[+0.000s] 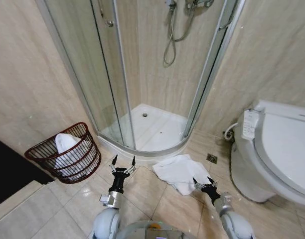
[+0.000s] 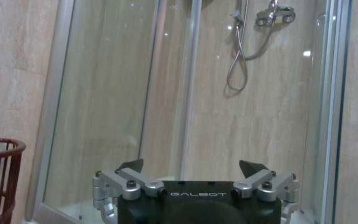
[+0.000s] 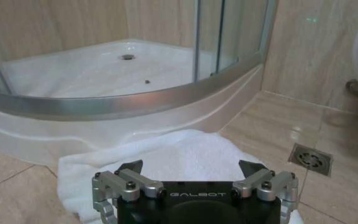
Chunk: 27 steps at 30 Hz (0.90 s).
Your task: Discard the used towel into the hamper.
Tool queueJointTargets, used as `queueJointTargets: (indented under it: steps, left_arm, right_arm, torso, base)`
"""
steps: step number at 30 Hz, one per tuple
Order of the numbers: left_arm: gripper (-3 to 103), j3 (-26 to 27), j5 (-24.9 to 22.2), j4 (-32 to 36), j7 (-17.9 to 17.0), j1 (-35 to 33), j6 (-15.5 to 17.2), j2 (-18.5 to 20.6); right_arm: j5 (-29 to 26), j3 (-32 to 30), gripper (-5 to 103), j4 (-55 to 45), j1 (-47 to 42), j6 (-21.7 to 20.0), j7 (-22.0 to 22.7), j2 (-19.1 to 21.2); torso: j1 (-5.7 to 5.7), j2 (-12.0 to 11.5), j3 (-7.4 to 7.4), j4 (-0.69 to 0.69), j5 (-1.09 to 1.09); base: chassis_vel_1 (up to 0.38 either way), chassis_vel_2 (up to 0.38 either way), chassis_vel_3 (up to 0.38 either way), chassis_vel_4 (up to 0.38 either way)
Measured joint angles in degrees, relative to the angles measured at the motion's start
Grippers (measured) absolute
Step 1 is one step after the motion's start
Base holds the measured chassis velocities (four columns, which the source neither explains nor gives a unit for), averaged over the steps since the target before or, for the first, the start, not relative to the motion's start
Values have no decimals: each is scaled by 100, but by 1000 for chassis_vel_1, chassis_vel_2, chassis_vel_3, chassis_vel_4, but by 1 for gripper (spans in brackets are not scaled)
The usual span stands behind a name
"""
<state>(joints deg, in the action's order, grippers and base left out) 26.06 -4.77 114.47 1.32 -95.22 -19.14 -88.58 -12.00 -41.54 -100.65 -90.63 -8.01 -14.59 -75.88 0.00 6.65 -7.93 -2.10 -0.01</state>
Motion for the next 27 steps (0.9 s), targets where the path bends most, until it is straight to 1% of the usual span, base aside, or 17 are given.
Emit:
queueJointTargets:
  steps: [6, 14, 16, 24, 26, 27]
  left_arm:
    - [100, -36, 60, 2, -30, -7, 30, 5]
    - [100, -127, 64, -79, -58, 95, 59, 33]
    - [100, -203, 64, -111, -135, 103, 80, 33]
    - [100, -255, 65, -114, -201, 51, 183, 63]
    - [100, -245, 110, -112, -371, 61, 309, 71]
    - [100, -245, 110, -112, -371, 61, 309, 71]
  right_arm:
    - [-8, -41, 100, 27, -78, 197, 2, -5]
    - [-1, -45, 100, -31, -176, 246, 76, -156]
    - [5, -37, 100, -64, -245, 285, 115, -199]
    - [32, -52, 100, -36, -293, 313, 194, -216]
    - [28, -94, 100, 21, -277, 312, 175, -135]
    - [28, -94, 100, 21, -277, 312, 175, -135]
  torso:
    - [0, 1, 0, 1, 1]
    - [0, 1, 0, 1, 1]
    - [0, 0, -1, 1, 1]
    - [0, 1, -1, 1, 1]
    - [0, 1, 0, 1, 0]
    - [0, 1, 0, 1, 0]
  base:
    - [-7, 9, 6, -5]
    - [-99, 82, 89, -84]
    - [-124, 128, 97, -124]
    - [-43, 51, 36, -33]
    - [21, -5, -8, 33]
    - [41, -10, -15, 66]
